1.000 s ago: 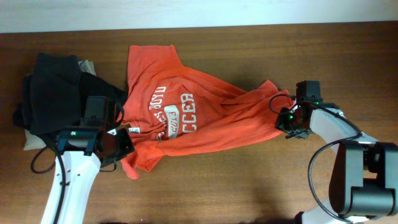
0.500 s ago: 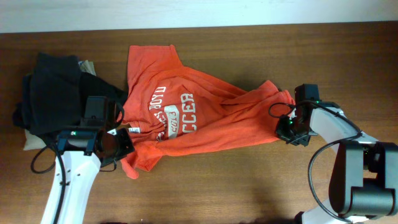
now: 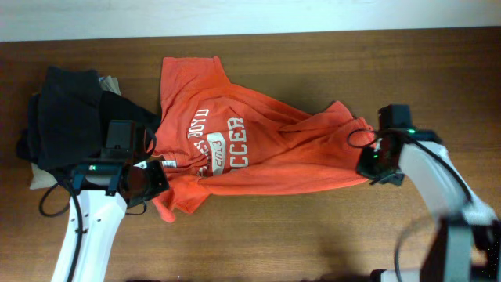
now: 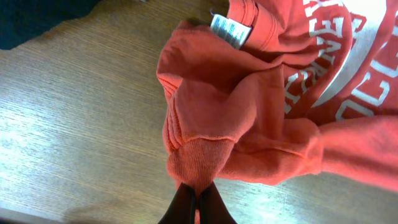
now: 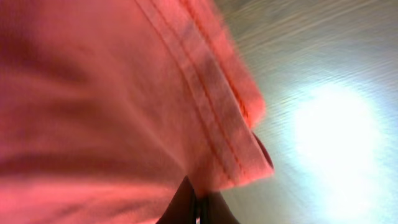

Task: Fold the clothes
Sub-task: 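Lift the T-shirt with both grippers, shake and lay it flat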

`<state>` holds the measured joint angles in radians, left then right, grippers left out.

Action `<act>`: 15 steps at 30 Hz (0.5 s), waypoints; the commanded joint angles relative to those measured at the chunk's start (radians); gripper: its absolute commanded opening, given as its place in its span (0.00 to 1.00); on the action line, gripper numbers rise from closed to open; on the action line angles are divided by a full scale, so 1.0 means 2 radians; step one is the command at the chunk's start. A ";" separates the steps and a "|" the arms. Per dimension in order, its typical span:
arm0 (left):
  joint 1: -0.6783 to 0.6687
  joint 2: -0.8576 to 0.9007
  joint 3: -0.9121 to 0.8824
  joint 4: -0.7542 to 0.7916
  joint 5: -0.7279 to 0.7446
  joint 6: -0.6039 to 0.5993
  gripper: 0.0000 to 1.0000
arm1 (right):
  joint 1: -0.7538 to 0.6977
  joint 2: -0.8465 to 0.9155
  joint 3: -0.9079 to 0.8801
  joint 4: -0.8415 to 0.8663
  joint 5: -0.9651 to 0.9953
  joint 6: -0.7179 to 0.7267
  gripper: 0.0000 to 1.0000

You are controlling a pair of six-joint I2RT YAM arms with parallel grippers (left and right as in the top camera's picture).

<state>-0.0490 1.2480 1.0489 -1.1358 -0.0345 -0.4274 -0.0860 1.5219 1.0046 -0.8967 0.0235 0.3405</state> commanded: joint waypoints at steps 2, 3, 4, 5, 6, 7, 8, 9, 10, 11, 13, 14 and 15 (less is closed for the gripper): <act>0.003 -0.004 0.061 -0.021 -0.003 0.054 0.00 | -0.001 -0.148 0.093 -0.062 0.036 -0.011 0.04; 0.003 -0.004 0.099 -0.043 -0.003 0.054 0.00 | -0.001 -0.182 0.118 -0.090 0.036 -0.011 0.04; 0.003 -0.004 0.124 -0.057 -0.004 0.054 0.00 | -0.001 -0.203 0.136 -0.111 0.036 -0.011 0.04; 0.003 -0.004 0.156 -0.073 -0.003 0.054 0.00 | -0.001 -0.218 0.151 -0.129 0.036 -0.011 0.04; 0.003 -0.004 0.179 -0.085 -0.004 0.054 0.00 | -0.001 -0.232 0.167 -0.146 0.036 -0.011 0.04; 0.003 -0.004 0.223 -0.110 -0.004 0.054 0.00 | -0.001 -0.248 0.191 -0.168 0.042 -0.011 0.04; 0.003 -0.005 0.274 -0.141 -0.004 0.054 0.00 | -0.001 -0.261 0.217 -0.191 0.056 -0.011 0.04; 0.003 -0.007 0.303 -0.158 -0.004 0.058 0.00 | -0.001 -0.267 0.232 -0.202 0.063 -0.011 0.04; 0.003 -0.009 0.325 -0.170 -0.004 0.062 0.00 | -0.001 -0.273 0.252 -0.218 0.072 -0.010 0.04; 0.003 -0.014 0.358 -0.185 -0.004 0.065 0.00 | -0.001 -0.280 0.278 -0.235 0.081 -0.010 0.04; 0.003 -0.032 0.406 -0.204 -0.004 0.065 0.00 | -0.001 -0.287 0.341 -0.268 0.104 -0.010 0.04; 0.003 -0.041 0.417 -0.206 -0.004 0.065 0.00 | -0.001 -0.287 0.369 -0.279 0.113 -0.010 0.04; 0.003 -0.057 0.429 -0.205 -0.004 0.065 0.00 | -0.001 -0.287 0.402 -0.290 0.122 -0.010 0.04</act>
<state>-0.0490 1.2049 1.8332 -1.5387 -0.0338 -0.3153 -0.0860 0.9588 1.6863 -1.4479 0.1715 0.3176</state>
